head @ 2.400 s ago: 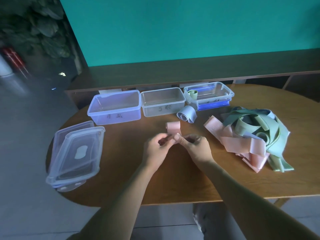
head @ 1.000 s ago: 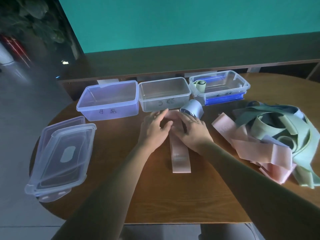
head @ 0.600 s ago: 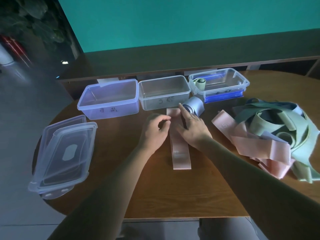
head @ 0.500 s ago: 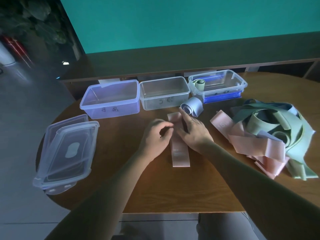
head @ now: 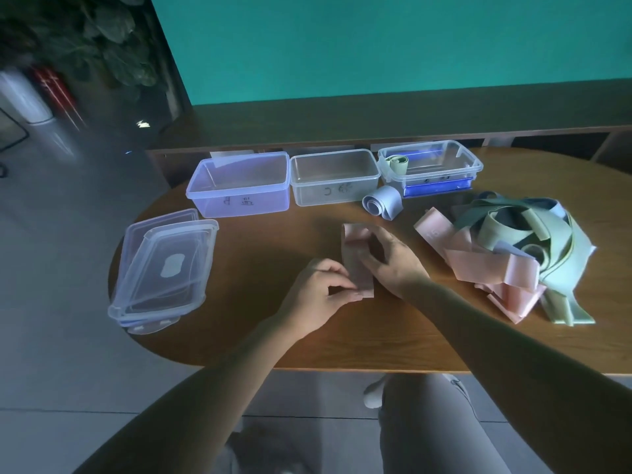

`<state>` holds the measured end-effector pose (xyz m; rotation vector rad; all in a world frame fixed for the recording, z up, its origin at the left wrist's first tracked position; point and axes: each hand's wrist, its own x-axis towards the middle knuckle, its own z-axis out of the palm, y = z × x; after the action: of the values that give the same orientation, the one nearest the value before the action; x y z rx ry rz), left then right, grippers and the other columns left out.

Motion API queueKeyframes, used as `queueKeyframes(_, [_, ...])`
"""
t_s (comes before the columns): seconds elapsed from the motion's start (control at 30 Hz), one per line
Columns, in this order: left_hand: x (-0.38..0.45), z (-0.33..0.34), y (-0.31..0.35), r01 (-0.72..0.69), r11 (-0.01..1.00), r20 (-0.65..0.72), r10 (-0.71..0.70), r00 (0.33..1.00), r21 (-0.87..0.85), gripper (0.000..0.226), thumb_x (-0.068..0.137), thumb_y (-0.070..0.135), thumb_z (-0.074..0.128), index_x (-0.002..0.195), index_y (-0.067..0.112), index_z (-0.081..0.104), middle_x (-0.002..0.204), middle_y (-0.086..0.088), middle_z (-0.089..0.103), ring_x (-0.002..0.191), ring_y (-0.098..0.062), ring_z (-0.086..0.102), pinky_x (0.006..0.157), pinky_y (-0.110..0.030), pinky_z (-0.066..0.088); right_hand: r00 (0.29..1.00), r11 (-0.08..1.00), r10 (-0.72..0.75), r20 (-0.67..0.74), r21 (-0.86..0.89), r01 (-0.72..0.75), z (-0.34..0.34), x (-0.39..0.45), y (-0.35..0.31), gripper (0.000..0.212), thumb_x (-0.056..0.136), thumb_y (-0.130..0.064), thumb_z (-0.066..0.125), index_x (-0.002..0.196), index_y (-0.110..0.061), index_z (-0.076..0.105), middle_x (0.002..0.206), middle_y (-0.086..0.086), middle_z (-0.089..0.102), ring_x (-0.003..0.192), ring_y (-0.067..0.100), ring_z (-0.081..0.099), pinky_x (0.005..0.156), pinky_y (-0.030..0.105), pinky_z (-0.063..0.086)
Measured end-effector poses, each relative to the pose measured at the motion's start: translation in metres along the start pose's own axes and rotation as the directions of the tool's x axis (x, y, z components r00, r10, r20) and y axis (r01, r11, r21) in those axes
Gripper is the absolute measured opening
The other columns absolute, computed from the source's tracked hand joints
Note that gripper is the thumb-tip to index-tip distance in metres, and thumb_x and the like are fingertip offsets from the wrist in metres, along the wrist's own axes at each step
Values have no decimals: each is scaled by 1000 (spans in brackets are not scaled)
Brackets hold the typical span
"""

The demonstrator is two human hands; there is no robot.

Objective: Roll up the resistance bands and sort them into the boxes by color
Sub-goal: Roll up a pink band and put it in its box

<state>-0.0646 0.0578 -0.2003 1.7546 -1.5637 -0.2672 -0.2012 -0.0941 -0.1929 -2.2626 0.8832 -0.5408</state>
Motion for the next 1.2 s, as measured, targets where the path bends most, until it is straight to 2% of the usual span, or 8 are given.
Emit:
queueKeyframes(0.17, [-15, -7, 3, -51, 998, 66, 49, 997, 30, 15, 84, 35, 79, 96, 25, 82, 107, 15, 60, 111, -2, 51, 93, -12, 37, 999, 999, 39, -13, 25, -39, 1, 5, 2, 62, 86, -62, 45, 144, -39, 45, 136, -2, 60, 126, 23, 52, 107, 46, 44])
queueKeyframes(0.33, [-16, -23, 5, -65, 998, 151, 61, 987, 25, 12, 84, 33, 81, 93, 25, 82, 112, 15, 61, 117, -2, 48, 95, -8, 32, 1000, 987, 13, 3, -158, -13, 8, 14, 4, 63, 94, -58, 49, 151, -34, 38, 148, -3, 53, 138, 23, 40, 114, 41, 28])
queueKeyframes(0.5, [-4, -26, 4, -32, 999, 221, 26, 975, 23, 34, 87, 54, 69, 96, 23, 80, 103, 19, 67, 111, -2, 53, 95, -23, 42, 998, 976, 1, -70, -215, -16, 10, 31, 4, 53, 95, -57, 56, 142, -34, 52, 141, -2, 57, 131, 26, 47, 107, 44, 34])
queueKeyframes(0.6, [9, -21, 1, -34, 999, 138, 40, 990, -42, 36, 92, 51, 63, 97, 19, 79, 92, 13, 72, 95, -6, 63, 83, -34, 52, 986, 989, 55, -155, -131, -75, 8, 47, 6, 47, 93, -61, 57, 128, -31, 64, 123, 0, 66, 114, 26, 57, 100, 44, 44])
queueKeyframes(0.7, [30, -12, -7, -103, 995, -83, 102, 991, -10, 27, 98, 37, 64, 90, 15, 78, 82, 7, 72, 82, -9, 64, 78, -38, 51, 973, 991, 105, -206, -60, -120, 8, 62, 7, 47, 92, -62, 57, 119, -26, 70, 112, 0, 71, 101, 24, 65, 89, 39, 51])
queueKeyframes(0.83, [62, 0, -31, -138, 982, -200, 162, 966, 126, 13, 94, 23, 68, 94, 15, 78, 96, 8, 74, 95, -9, 64, 90, -36, 49, 960, 986, 146, -240, -48, -161, 9, 75, 9, 47, 92, -65, 54, 109, -25, 71, 97, 0, 73, 87, 22, 65, 74, 32, 49])
queueKeyframes(1.0, [87, 6, -50, -40, 946, -60, 63, 996, 322, 47, 98, 53, 44, 124, 24, 70, 136, 4, 62, 126, -25, 51, 104, -46, 41, 943, 977, 188, -276, -50, -210, 9, 82, 6, 54, 97, -66, 44, 104, -19, 68, 91, 9, 72, 87, 32, 65, 68, 33, 45])
queueKeyframes(1.2, [100, 1, -51, 18, 938, -16, -14, 1000, 345, 42, 104, 44, 42, 144, 33, 51, 154, 12, 42, 133, -25, 39, 106, -45, 31, 972, 990, 116, -207, 98, -97, 7, 61, 4, 29, 96, -40, 64, 113, -18, 70, 102, 3, 75, 95, 21, 70, 86, 34, 56])
